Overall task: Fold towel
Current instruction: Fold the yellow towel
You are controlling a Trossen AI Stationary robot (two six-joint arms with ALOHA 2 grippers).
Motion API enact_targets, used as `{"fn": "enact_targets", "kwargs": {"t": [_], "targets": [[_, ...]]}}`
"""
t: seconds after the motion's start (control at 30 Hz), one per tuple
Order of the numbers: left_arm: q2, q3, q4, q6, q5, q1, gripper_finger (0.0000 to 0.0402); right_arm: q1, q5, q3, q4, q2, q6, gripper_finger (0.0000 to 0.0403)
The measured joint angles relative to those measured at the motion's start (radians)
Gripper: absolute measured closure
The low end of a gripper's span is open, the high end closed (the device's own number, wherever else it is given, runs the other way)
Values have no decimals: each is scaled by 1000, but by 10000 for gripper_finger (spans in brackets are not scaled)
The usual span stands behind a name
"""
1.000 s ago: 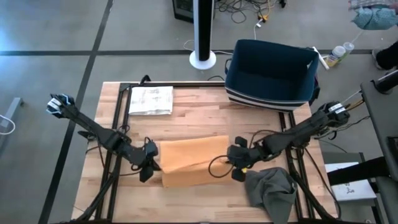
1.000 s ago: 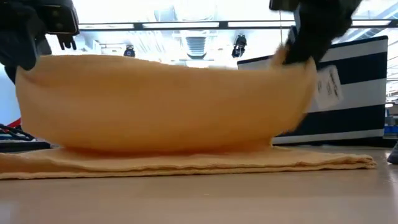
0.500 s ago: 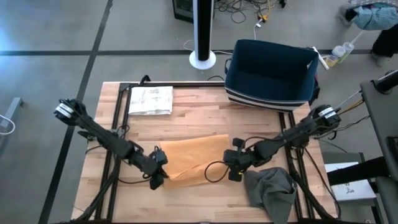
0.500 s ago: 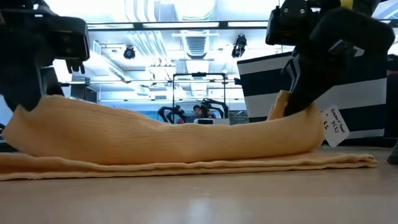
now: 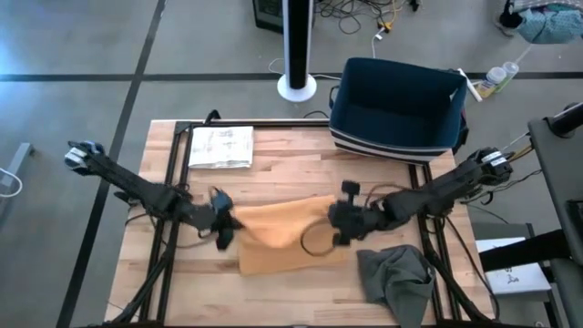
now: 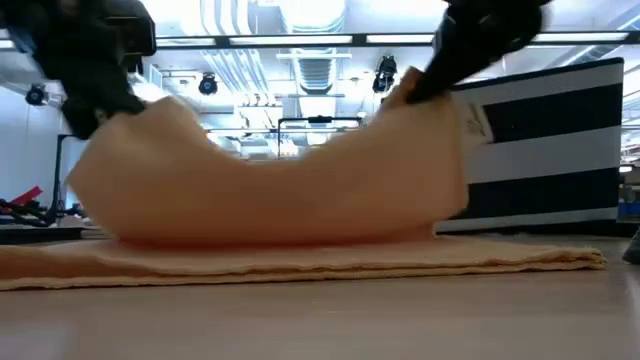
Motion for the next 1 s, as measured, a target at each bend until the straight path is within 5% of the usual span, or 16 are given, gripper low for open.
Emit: {"fn": "enact_targets", "kwargs": {"t": [0.17,0.37,0.53,0.77,1.0], "targets": [[-196,-1,-173,91,-147,176,401,-160,58,0,35,-47,-187,403],[-292,-2,-176,258,-160,416,401,-401,-83,-8,170,-12,-380,403],[-325,-2,-179,335,-151,561,401,-481,-133,-4,246,-7,-457,403],[-330,-3,-166,403,104,583,401,-472,-254,-2,174,-8,-396,403],[-230,-36,-153,321,316,453,401,-344,-328,-14,31,-5,-238,403]]}}
